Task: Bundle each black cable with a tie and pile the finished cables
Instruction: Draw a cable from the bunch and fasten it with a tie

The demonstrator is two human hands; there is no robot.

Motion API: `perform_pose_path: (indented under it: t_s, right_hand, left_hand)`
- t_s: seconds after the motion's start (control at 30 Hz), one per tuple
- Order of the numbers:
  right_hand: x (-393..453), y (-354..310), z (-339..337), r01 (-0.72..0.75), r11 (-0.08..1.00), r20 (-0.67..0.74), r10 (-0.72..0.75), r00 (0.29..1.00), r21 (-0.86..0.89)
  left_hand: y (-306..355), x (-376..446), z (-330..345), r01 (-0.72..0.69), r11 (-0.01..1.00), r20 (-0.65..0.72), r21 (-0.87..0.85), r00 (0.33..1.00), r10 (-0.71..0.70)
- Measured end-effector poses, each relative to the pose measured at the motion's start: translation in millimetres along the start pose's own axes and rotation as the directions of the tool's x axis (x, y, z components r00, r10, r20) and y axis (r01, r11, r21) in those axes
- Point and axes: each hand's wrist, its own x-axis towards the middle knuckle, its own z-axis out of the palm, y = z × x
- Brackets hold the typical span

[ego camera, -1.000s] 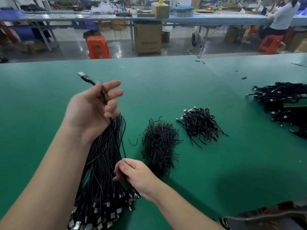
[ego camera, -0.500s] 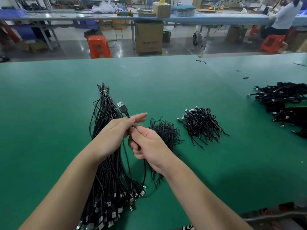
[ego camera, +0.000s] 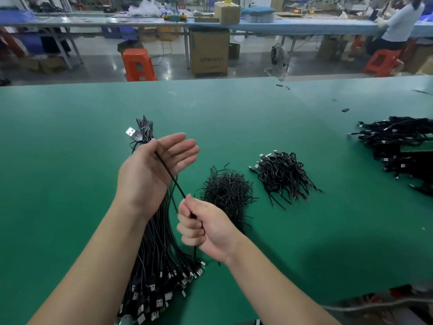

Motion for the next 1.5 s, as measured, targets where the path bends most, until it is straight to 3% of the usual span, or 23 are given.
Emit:
perform_pose_path:
  t_s: [0.1, 0.2, 0.23, 0.3, 0.37, 0.43, 0.5, 0.6, 0.67, 0.77, 0.83, 0.9, 0.93, 1.0, 1.03, 1.1, 1.17, 1.23, 1.27, 1.33, 1.4, 1.43, 1.5]
  right_hand:
    - [1.7, 3.8, -2.6, -0.044, 0.990, 0.095, 0.032, 0.995, 0.132]
    - [1.5, 1.8, -9.3, -0.093, 0.966, 0.201, 0.044, 0.979, 0.243]
    - [1.7, 0.6, -11.9, -0.102, 0.957, 0.213, 0.043, 0.976, 0.271]
    - [1.9, -4.6, -17.3, -0.096, 0.963, 0.160, 0.056, 0.985, 0.253]
    - [2.0, -11.7, -23.2, -0.083, 0.980, 0.054, 0.075, 0.996, 0.181]
    - [2.6, -17.9, -27.9, -0.056, 0.990, -0.007, 0.058, 0.998, 0.127]
    - [4.8, -21.1, -28.0, -0.022, 0.996, -0.026, 0.024, 0.999, 0.089]
    - [9.3, -20.9, -22.2, 0.010, 0.997, -0.045, -0.007, 0.999, 0.076]
    - [12.4, -17.4, -18.5, 0.014, 0.996, -0.043, -0.010, 0.999, 0.089]
    - [16.5, -2.8, -15.0, -0.020, 0.996, -0.016, 0.022, 1.000, 0.091]
    - [18.1, 8.3, -15.8, -0.050, 0.986, -0.002, 0.051, 0.999, 0.157]
    - [19.7, 13.2, -21.1, -0.062, 0.950, 0.008, 0.062, 0.998, 0.307]
    - [20.8, 13.0, -24.1, -0.054, 0.927, 0.015, 0.052, 0.999, 0.372]
    - [22.9, 9.0, -28.6, -0.029, 0.899, 0.001, 0.032, 0.999, 0.436]
    - [24.2, 5.0, -30.0, -0.009, 0.905, -0.021, 0.020, 1.000, 0.426]
    - [24.8, -4.4, -31.9, 0.029, 0.931, -0.065, -0.006, 0.998, 0.365]
    - [25.3, -14.4, -33.2, 0.042, 0.941, -0.055, -0.025, 0.998, 0.337]
    - [26.2, -22.7, -33.1, 0.053, 0.948, -0.023, -0.049, 0.999, 0.315]
    - [26.3, -25.2, -32.4, 0.064, 0.954, -0.014, -0.062, 0.998, 0.292]
    - [26.3, -28.3, -29.2, 0.083, 0.965, -0.010, -0.083, 0.996, 0.248]
    - [26.2, -28.6, -26.0, 0.098, 0.972, -0.011, -0.098, 0.995, 0.213]
    - [25.8, -28.6, -24.9, 0.103, 0.973, -0.011, -0.103, 0.995, 0.205]
    - [24.9, -29.2, -24.7, 0.112, 0.970, -0.012, -0.112, 0.994, 0.214]
  left_hand:
    - [9.8, 0.2, -1.7, 0.069, 0.992, 0.069, -0.107, 0.996, -0.062]
    - [17.4, -4.8, -11.0, 0.244, 0.956, 0.312, -0.164, 0.932, -0.185]
    - [19.9, -6.8, -15.9, 0.343, 0.928, 0.440, -0.142, 0.862, -0.252]
    - [19.7, -13.2, -27.0, 0.492, 0.866, 0.620, 0.089, 0.653, -0.435]
    - [12.5, -19.5, -35.6, 0.496, 0.738, 0.510, 0.458, 0.533, -0.675]
    - [0.5, -24.5, -38.1, 0.476, 0.523, 0.198, 0.708, 0.577, -0.793]
    - [-13.5, -23.7, -40.7, 0.465, 0.441, -0.029, 0.768, 0.712, -0.701]
    - [-30.2, -18.3, -39.4, 0.326, 0.671, -0.066, 0.666, 0.922, -0.382]
    - [-40.5, -15.7, -31.0, 0.219, 0.849, -0.060, 0.480, 0.974, -0.217]
    - [-42.6, -4.5, -14.7, 0.109, 0.993, -0.238, 0.045, 0.966, -0.095]
    - [-27.5, 4.0, -9.0, 0.042, 0.961, -0.284, -0.275, 0.951, -0.123]
    - [-8.7, 5.4, -9.5, 0.110, 0.887, -0.173, -0.449, 0.963, -0.207]
    - [-0.5, 3.5, -11.2, 0.200, 0.886, -0.054, -0.419, 0.968, -0.245]
    - [10.0, -3.7, -17.0, 0.365, 0.927, 0.202, -0.092, 0.918, -0.341]
    - [14.6, -6.9, -20.0, 0.380, 0.912, 0.307, 0.155, 0.859, -0.410]
    - [21.1, -11.9, -25.6, 0.317, 0.760, 0.395, 0.567, 0.705, -0.589]
    - [21.0, -14.6, -30.0, 0.303, 0.546, 0.257, 0.781, 0.642, -0.723]
    - [10.1, -13.3, -29.0, 0.368, 0.371, 0.008, 0.852, 0.700, -0.714]
    - [0.7, -12.0, -28.1, 0.408, 0.353, -0.101, 0.842, 0.762, -0.640]
    - [-17.8, -6.3, -24.6, 0.410, 0.549, -0.237, 0.728, 0.903, -0.359]
    - [-25.9, -1.0, -22.4, 0.240, 0.803, -0.274, 0.545, 0.956, -0.099]
    - [-27.0, 0.8, -22.4, 0.160, 0.878, -0.241, 0.452, 0.969, -0.053]
    - [-27.9, 1.2, -23.6, 0.087, 0.927, -0.158, 0.364, 0.987, -0.031]
